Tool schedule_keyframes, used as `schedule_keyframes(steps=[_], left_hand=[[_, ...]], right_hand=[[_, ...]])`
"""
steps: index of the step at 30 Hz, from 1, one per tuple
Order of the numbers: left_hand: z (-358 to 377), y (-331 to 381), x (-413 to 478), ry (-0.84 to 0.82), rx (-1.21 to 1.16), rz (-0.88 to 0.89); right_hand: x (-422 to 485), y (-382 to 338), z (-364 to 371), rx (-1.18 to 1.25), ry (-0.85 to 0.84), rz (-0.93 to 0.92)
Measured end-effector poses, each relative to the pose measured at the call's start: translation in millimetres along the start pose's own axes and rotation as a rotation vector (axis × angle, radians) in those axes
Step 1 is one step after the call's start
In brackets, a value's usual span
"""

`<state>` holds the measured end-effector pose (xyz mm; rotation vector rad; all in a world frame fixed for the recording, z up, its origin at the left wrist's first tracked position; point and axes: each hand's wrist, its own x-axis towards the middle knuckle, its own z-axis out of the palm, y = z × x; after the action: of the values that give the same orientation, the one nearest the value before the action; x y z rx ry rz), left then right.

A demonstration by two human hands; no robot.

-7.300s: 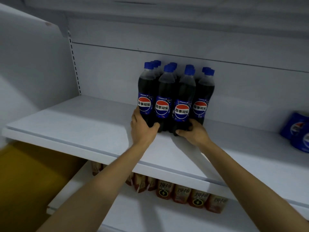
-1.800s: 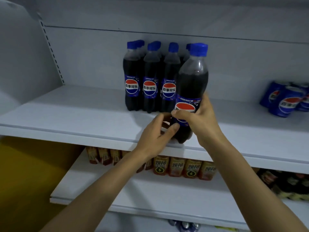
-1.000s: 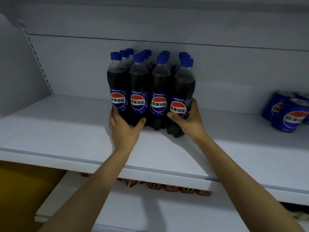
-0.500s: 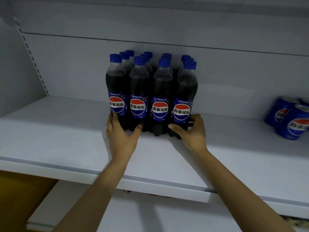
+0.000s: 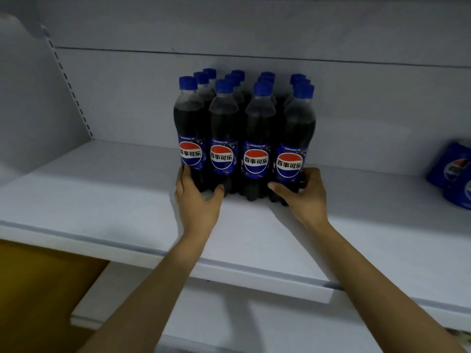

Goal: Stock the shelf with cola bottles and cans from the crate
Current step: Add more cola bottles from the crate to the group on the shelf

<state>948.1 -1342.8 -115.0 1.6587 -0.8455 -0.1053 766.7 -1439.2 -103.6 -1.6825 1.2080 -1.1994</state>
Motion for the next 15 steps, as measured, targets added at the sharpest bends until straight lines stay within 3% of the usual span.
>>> schedule_keyframes(steps=[6, 15], left_hand=[[-31.9, 24.3, -26.8, -0.136, 0.015, 0.006], [-120.7, 29.9, -174.5, -0.368, -0.074, -0.062]], right_hand=[[-36.8, -13.0, -33.5, 0.105, 0.002, 0.131], [-245.3, -34.4, -90.7, 0.334, 0.188, 0.089]])
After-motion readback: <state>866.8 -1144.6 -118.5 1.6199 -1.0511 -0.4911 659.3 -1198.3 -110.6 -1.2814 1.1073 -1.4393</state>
